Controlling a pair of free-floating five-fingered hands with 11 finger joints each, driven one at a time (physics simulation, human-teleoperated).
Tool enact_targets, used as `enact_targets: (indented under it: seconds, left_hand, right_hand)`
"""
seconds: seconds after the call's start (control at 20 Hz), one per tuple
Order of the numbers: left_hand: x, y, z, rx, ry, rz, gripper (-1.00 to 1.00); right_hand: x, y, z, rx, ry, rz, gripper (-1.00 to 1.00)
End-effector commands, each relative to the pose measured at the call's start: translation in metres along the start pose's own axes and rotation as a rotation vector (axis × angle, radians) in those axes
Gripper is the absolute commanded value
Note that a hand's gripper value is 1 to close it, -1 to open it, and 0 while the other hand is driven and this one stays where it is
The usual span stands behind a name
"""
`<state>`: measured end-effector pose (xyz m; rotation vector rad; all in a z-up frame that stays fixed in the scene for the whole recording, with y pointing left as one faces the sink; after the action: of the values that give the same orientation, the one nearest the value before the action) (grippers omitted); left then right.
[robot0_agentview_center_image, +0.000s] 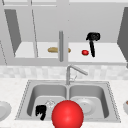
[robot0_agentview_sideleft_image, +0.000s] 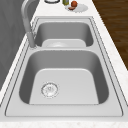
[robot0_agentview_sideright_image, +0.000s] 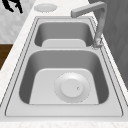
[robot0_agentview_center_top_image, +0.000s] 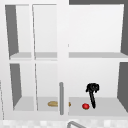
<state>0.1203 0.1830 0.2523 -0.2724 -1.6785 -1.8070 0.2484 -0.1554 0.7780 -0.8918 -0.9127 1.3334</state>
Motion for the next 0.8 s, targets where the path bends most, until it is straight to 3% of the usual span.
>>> enact_targets:
  seconds: [0.0, 0.2, 0.75]
  left_hand:
    - [0.0, 0.0, 0.0, 0.0, 0.0, 0.0, 0.0]
    - [0.0, 0.0, 0.0, 0.0, 0.0, 0.0, 0.0]
    - [0.0, 0.0, 0.0, 0.0, 0.0, 0.0, 0.0]
  right_hand:
    - [0.007, -0.008, -0.026, 0.072, 0.003, 0.001, -1.0]
    - [0.013, -0.017, -0.058, 0.108, 0.0, 0.004, -1.0]
    - [0.025, 0.002, -0.138, 0.238, -0.001, 0.038, -1.0]
